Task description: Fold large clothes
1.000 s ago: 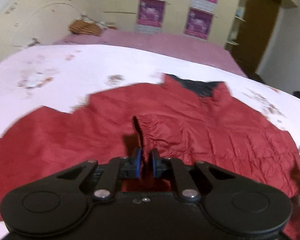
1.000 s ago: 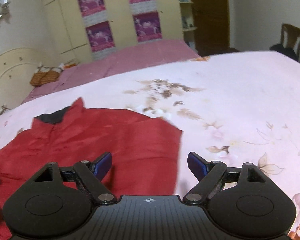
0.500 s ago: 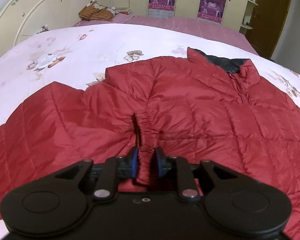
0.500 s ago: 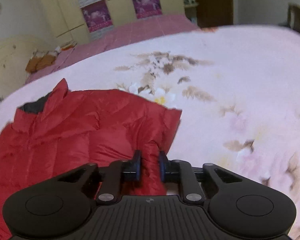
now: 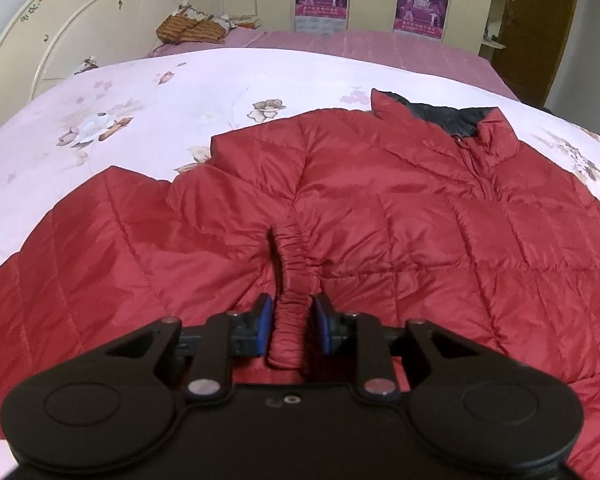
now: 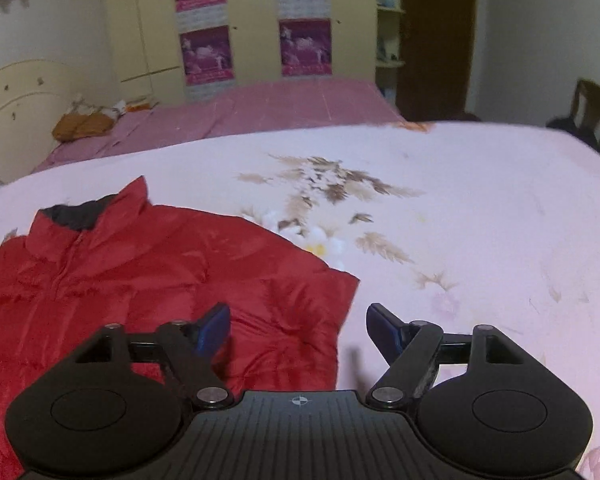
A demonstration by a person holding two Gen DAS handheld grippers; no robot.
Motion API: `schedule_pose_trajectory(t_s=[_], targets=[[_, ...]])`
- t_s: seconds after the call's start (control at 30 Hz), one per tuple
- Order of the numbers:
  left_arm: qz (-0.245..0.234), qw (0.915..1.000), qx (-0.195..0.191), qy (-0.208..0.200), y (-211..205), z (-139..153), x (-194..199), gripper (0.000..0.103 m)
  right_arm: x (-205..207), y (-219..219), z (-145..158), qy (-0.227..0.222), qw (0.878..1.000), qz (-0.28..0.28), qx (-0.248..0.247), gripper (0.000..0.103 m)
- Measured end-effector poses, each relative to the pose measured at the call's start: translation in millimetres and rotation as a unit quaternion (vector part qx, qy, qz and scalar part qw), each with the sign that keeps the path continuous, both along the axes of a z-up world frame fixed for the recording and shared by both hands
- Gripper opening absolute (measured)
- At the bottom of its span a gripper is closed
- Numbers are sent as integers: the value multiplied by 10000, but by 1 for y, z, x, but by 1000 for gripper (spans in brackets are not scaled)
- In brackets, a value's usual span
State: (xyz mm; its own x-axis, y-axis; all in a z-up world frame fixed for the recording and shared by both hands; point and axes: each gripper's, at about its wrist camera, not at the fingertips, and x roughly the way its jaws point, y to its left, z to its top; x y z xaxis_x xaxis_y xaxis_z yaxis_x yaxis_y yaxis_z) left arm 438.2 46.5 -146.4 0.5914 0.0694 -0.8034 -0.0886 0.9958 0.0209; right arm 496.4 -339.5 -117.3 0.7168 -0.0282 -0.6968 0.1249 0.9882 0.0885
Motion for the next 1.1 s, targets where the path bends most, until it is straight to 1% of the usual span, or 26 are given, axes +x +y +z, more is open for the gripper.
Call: schedule_pose_trajectory(t_s=[0.03, 0.1, 0.17, 0.2, 0.23, 0.3, 0.37, 0.43, 0.57, 0.67, 0.73, 0.83, 0.87, 0.93, 0.97, 1.1], targets=[[28, 10000, 5, -18, 0, 3, -2, 25, 0, 0, 1, -22, 10000, 5, 60, 73], [108, 9998, 86, -116, 0, 10, -6, 32, 2, 2, 1, -30, 10000, 21, 53, 73], [223, 9992, 172, -279, 1, 19, -11, 53, 5, 4, 3, -66, 10000, 58, -32, 73], [294, 9985, 199, -414, 2, 25, -16, 56, 5, 5, 3, -88, 9999, 84, -46, 73], [340, 9978, 207, -539, 2, 30, -19, 58, 7, 6, 3, -101, 9999, 113, -35, 64], [346, 9968, 185, -695, 1, 41, -24, 58, 10, 9, 2, -44, 9998, 197, 50, 46], [270, 9968, 100, -748, -3, 46, -24, 58, 15, 14, -2, 23, 9996, 267, 70, 46], [115, 9971, 105, -751, -12, 46, -18, 58, 20, 21, -6, 71, 9993, 364, 38, 46], [-122, 9981, 151, -591, -30, 31, 1, 58, 33, 38, -13, 161, 9984, 545, -36, 46], [-82, 9993, 236, -290, -33, 10, 16, 58, 37, 44, -22, 259, 9977, 621, -126, 46], [-14, 9996, 263, -138, -30, 0, 21, 60, 39, 42, -28, 296, 9975, 610, -222, 46], [46, 9999, 145, -28, -22, -6, 22, 60, 39, 32, -35, 352, 9977, 467, -334, 46], [60, 9999, 122, -14, -21, -6, 23, 61, 37, 29, -32, 358, 9982, 386, -288, 46], [49, 9999, 153, -14, -21, -7, 22, 61, 24, 29, -17, 129, 9991, 395, -123, 46], [40, 9998, 173, -22, -22, -8, 21, 61, 16, 33, -12, 40, 9988, 471, -151, 46], [9, 9998, 186, -34, -22, -10, 22, 62, -18, 50, -7, 49, 9955, 943, -57, 46]])
